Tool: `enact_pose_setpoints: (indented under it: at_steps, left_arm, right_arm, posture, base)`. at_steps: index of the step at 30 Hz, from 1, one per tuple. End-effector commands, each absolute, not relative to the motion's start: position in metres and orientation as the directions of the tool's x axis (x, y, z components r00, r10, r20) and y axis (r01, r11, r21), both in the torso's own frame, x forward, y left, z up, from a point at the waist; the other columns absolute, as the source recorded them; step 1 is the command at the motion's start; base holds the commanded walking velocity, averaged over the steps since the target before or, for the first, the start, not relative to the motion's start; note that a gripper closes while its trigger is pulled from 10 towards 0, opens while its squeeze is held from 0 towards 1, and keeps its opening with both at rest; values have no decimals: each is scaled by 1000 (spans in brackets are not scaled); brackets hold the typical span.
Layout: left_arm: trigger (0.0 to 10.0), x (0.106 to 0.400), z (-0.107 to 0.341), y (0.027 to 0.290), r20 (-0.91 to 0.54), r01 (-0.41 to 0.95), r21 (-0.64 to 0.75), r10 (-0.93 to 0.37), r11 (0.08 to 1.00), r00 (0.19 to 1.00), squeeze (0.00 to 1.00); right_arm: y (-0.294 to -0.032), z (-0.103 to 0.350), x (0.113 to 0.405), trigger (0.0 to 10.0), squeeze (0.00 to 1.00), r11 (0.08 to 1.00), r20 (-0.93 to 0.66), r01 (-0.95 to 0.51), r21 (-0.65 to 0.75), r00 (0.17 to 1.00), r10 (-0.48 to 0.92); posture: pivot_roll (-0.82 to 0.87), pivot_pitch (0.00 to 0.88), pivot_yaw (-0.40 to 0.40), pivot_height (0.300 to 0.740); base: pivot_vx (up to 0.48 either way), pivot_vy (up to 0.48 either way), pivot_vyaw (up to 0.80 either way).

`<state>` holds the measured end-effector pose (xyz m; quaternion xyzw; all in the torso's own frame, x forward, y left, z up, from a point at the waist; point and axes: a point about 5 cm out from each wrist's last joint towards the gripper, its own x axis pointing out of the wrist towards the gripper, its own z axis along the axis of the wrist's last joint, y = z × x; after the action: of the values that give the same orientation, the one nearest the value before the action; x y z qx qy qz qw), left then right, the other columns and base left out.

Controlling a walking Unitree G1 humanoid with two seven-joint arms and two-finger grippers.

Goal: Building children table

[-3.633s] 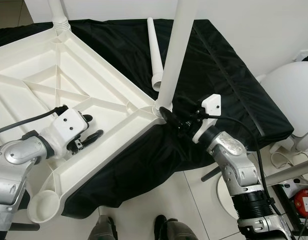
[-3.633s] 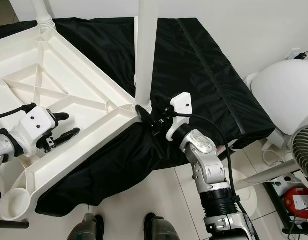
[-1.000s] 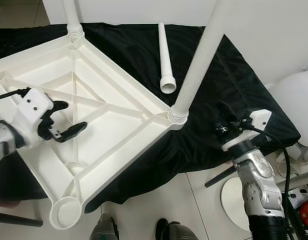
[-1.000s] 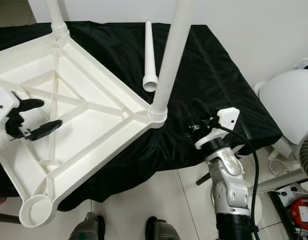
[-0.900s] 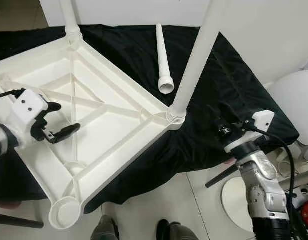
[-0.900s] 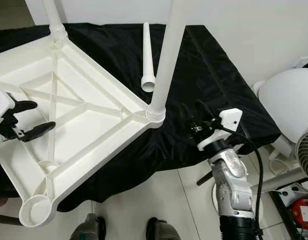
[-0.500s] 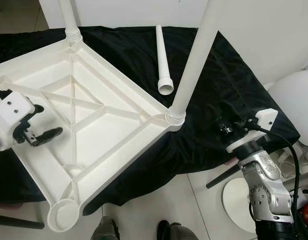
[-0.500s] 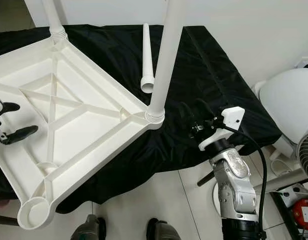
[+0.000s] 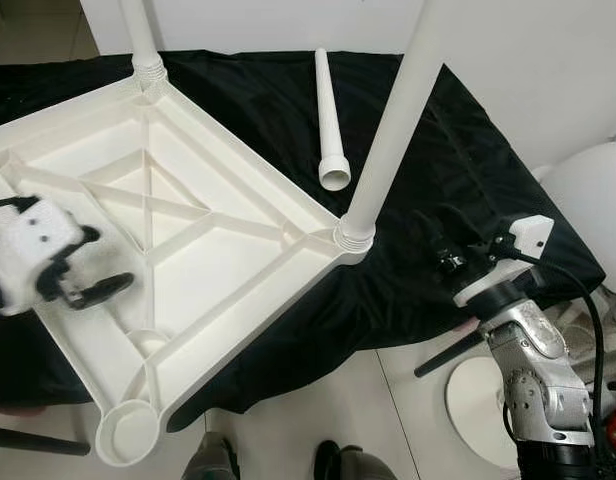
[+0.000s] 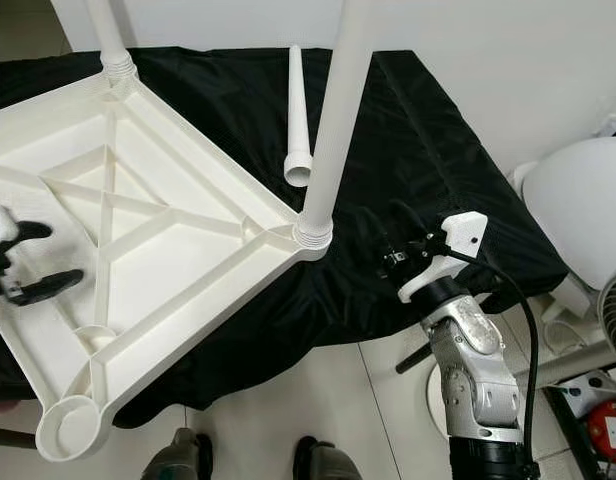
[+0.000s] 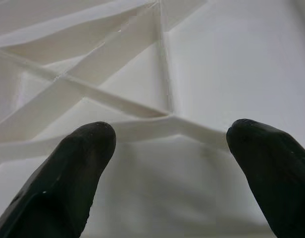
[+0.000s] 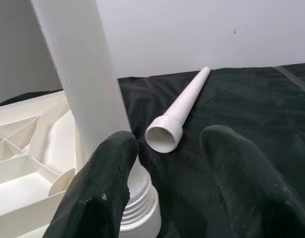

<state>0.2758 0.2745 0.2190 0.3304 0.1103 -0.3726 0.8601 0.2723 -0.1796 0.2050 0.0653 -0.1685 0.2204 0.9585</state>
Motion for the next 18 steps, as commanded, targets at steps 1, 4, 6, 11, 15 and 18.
enact_pose_setpoints:
  at_steps: [1,4,6,11,15,18]
  left_arm:
    - [10000,280,218,271,-446,730,499,-584,467,678,0]
    - [10000,285,221,270,-421,714,518,-587,471,692,0]
    - [10000,289,225,266,-390,703,520,-598,485,700,0]
    - [10000,298,231,253,-323,695,503,-634,514,703,0]
    - [10000,309,228,230,-227,661,457,-641,595,733,0]
    - [10000,313,220,215,-200,652,428,-637,626,744,0]
  right_arm:
    - [-178,206,272,10000,0,889,353,-454,55,842,408]
    - [-177,206,272,10000,0,888,354,-456,56,841,410]
    - [-177,206,272,10000,0,888,353,-457,55,841,410]
    - [-177,206,271,10000,0,890,352,-453,55,843,408]
    - [-176,206,268,10000,0,898,357,-436,62,850,388]
    - [-173,206,266,10000,0,899,362,-431,76,852,378]
  posture:
    - [121,178,-43,740]
    - [119,178,-39,740]
    - [119,177,-37,740]
    - [111,176,-26,740]
    - [96,173,-10,740]
    - [90,171,-7,740]
  base:
    - [0,0,0]
    - [0,0,0]
    - [0,0,0]
    - [0,0,0]
    - [0,0,0]
    - [0,0,0]
